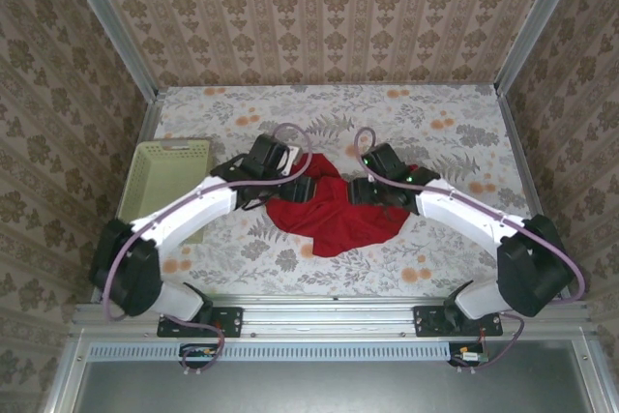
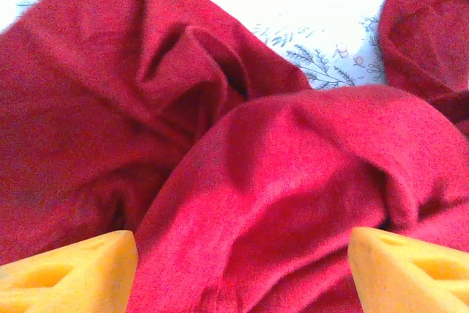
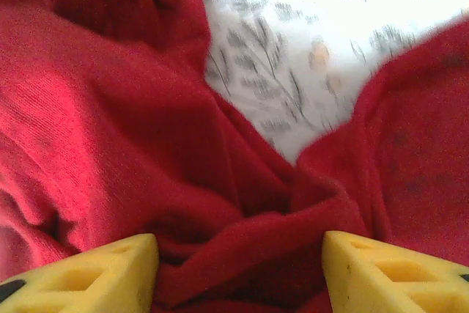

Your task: Fold the inside-out t-shirt

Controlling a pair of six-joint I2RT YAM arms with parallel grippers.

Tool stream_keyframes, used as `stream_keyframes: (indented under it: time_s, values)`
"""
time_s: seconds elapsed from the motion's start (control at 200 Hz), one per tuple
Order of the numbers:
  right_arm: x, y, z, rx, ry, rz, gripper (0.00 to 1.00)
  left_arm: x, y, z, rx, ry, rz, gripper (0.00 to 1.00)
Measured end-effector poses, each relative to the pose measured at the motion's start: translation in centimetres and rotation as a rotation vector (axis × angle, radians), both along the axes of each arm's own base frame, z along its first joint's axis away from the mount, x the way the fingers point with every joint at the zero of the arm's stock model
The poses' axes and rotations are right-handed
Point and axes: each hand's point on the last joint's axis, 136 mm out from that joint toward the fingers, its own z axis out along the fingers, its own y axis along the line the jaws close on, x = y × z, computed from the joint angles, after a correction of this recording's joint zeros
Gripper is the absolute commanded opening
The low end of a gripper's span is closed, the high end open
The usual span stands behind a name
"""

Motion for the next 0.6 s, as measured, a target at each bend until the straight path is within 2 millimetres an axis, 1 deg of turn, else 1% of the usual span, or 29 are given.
stream_keyframes:
  time_s: [0.12, 0.23, 0.33, 0.4, 0.44, 0.5, 0.6]
  values:
    - [-2.5, -1.2, 0.0, 0.038, -0.003, -0.032, 0.56, 0.3, -1.7, -2.7, 0.026, 0.061, -0.04, 0.65]
    - [-4.4, -2.0, -0.6, 0.061, 0.011, -0.058, 0.55, 0.6, -2.3, -4.6, 0.048, 0.098, -0.056, 0.56]
    - [-6.0, -2.4, -1.7, 0.049, 0.051, -0.064, 0.54, 0.3, -2.4, -5.6, 0.06, 0.123, -0.064, 0.43]
    - [-6.6, -2.6, -1.6, 0.041, 0.06, -0.064, 0.54, 0.1, -2.6, -5.9, 0.057, 0.134, -0.069, 0.33]
    - [-6.9, -2.5, -1.2, 0.043, 0.053, -0.06, 0.54, 0.0, -2.8, -5.9, 0.053, 0.139, -0.069, 0.28]
    - [-6.9, -2.2, -0.1, 0.053, 0.029, -0.05, 0.54, 0.0, -3.0, -5.7, 0.04, 0.139, -0.071, 0.21]
    - [-5.9, -0.5, 3.3, 0.105, -0.041, -0.023, 0.55, 0.1, -3.4, -5.4, 0.016, 0.14, -0.068, 0.05]
